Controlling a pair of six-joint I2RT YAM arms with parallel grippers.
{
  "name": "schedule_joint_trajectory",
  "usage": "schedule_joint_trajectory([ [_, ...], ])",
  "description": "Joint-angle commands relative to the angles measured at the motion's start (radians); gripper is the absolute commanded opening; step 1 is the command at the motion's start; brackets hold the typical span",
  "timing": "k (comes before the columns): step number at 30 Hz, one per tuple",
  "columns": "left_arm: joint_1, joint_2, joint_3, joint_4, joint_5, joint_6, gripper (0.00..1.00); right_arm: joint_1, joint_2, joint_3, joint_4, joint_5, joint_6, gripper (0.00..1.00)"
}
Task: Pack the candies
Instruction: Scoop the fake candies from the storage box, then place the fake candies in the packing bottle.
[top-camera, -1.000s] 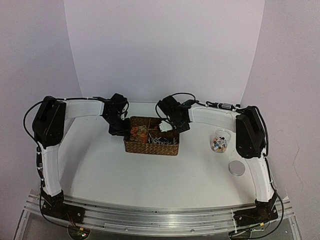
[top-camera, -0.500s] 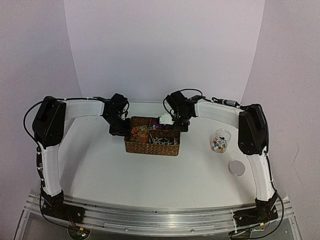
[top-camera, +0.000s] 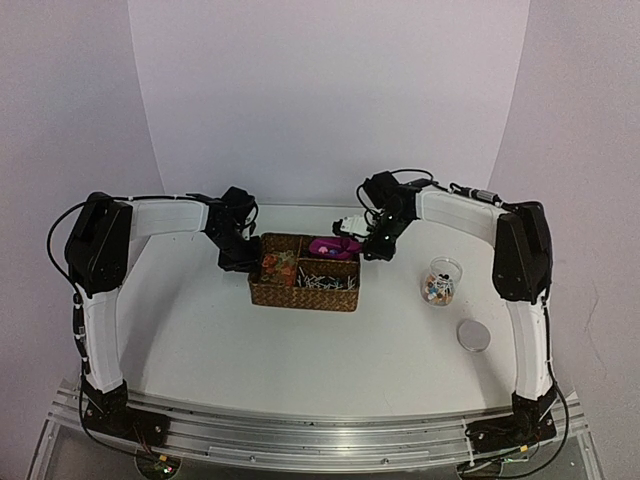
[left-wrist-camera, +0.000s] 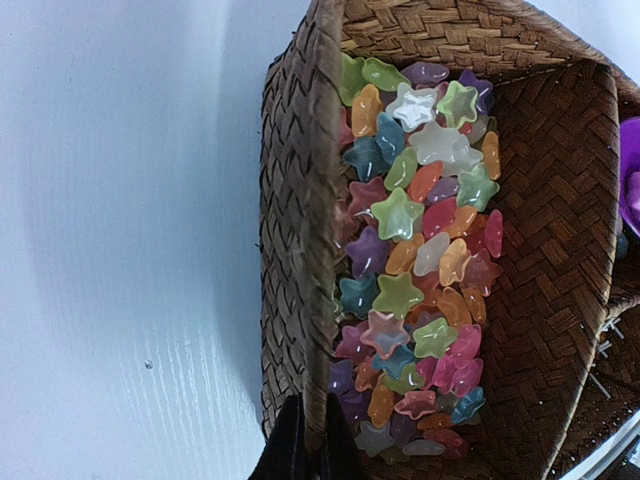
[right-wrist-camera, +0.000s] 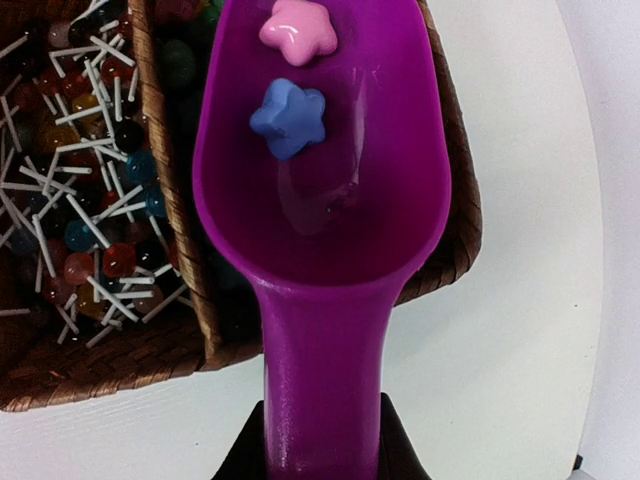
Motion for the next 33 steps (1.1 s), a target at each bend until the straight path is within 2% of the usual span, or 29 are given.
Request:
schedule_joint_trajectory([
  [1, 0.009, 0.012, 0.008, -0.039, 0.008, -0.028, 0.0, -0.032, -0.065, 0.03, -0.045, -0.129, 0.075, 0.0],
  [12, 0.012, 0.013, 0.002, -0.034, 0.009, -0.031, 0.0, -0.072, -0.15, 0.071, -0.04, -0.189, 0.093, 0.0],
  [18, 0.013, 0.012, -0.001, -0.031, 0.011, -0.034, 0.0, -0.112, -0.252, 0.065, -0.045, -0.189, 0.087, 0.0],
  [23, 0.017, 0.011, -0.003, -0.03, 0.012, -0.036, 0.0, -0.174, -0.416, -0.086, -0.05, -0.152, 0.071, 0.0],
  [33, 0.019, 0.021, -0.005, -0.029, 0.025, -0.039, 0.0, -0.385, -0.811, -0.488, -0.074, -0.113, 0.006, 0.0],
])
